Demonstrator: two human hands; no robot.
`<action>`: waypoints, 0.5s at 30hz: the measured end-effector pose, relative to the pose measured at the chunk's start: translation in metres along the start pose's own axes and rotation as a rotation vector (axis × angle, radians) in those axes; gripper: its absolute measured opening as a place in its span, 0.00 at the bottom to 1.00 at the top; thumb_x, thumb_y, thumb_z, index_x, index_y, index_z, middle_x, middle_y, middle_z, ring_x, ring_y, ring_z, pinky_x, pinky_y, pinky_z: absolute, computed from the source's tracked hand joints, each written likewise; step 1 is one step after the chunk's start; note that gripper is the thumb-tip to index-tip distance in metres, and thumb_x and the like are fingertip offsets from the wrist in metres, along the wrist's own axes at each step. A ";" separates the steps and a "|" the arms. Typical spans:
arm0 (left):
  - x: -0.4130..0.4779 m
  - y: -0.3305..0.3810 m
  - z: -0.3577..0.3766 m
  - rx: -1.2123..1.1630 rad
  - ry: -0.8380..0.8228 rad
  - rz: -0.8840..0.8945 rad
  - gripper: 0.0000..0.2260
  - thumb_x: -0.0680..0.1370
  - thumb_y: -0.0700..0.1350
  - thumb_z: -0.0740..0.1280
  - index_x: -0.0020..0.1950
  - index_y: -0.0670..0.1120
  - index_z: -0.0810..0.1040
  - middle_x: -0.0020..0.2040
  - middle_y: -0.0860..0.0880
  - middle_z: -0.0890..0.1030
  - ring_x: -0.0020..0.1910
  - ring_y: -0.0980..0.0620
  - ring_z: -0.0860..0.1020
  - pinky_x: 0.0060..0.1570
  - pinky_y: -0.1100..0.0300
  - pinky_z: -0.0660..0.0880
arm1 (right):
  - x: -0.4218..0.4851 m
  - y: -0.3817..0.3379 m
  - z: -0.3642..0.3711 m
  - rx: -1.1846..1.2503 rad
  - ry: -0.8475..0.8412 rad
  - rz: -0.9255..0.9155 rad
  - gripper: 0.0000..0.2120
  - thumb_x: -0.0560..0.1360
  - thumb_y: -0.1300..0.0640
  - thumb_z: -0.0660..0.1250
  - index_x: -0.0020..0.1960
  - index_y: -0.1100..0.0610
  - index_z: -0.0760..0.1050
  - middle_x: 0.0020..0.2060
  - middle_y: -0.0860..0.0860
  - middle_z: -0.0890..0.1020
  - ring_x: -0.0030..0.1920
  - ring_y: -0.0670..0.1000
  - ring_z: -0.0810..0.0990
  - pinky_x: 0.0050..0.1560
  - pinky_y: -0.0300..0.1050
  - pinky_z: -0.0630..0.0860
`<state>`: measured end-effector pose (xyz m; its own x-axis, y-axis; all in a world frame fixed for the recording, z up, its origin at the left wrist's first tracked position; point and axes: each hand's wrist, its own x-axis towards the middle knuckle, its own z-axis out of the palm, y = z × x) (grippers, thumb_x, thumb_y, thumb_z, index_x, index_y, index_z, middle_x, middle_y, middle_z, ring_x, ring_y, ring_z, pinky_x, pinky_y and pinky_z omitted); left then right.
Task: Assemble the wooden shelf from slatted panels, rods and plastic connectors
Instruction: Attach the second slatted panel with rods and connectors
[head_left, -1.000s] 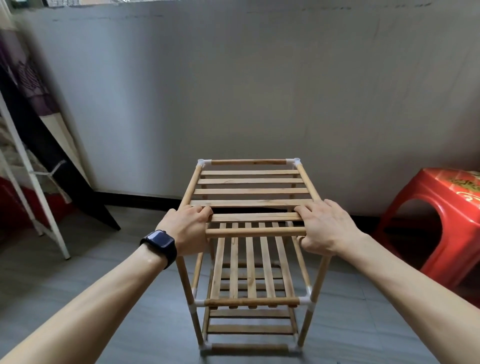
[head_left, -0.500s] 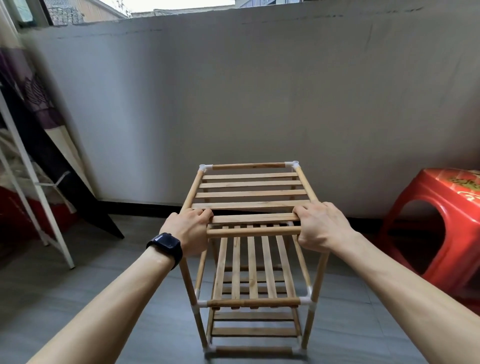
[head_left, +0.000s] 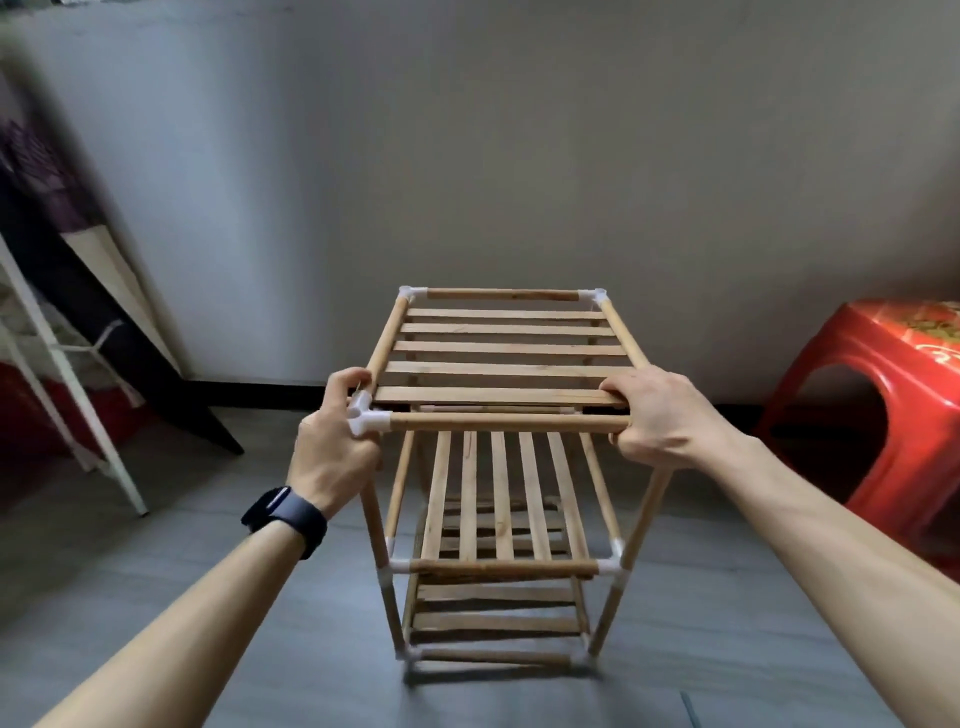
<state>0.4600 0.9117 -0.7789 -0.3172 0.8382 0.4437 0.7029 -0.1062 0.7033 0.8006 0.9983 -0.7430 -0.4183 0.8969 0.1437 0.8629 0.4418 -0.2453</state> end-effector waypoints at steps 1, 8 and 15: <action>0.003 0.005 -0.003 0.030 0.003 0.034 0.23 0.76 0.35 0.65 0.67 0.53 0.67 0.43 0.47 0.82 0.32 0.47 0.82 0.34 0.47 0.83 | -0.001 0.003 0.000 0.031 0.001 0.018 0.15 0.65 0.54 0.66 0.51 0.47 0.75 0.46 0.45 0.77 0.50 0.52 0.75 0.52 0.44 0.73; 0.021 0.049 -0.004 0.122 0.097 0.270 0.21 0.79 0.51 0.67 0.70 0.50 0.69 0.49 0.49 0.83 0.41 0.47 0.83 0.39 0.50 0.82 | -0.007 0.025 0.034 0.240 0.040 0.106 0.23 0.68 0.64 0.73 0.63 0.55 0.78 0.44 0.43 0.76 0.50 0.53 0.74 0.53 0.42 0.68; -0.014 0.015 0.050 0.202 -0.289 0.354 0.20 0.82 0.60 0.55 0.71 0.54 0.68 0.40 0.60 0.73 0.35 0.65 0.74 0.33 0.70 0.67 | -0.036 0.077 0.151 0.348 0.167 0.354 0.24 0.70 0.68 0.72 0.65 0.59 0.78 0.58 0.60 0.81 0.58 0.64 0.80 0.59 0.48 0.72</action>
<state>0.5068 0.9254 -0.8022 0.1324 0.8865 0.4433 0.8539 -0.3292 0.4032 0.8393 1.0035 -0.9120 -0.0421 0.9895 0.1385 0.7863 0.1183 -0.6064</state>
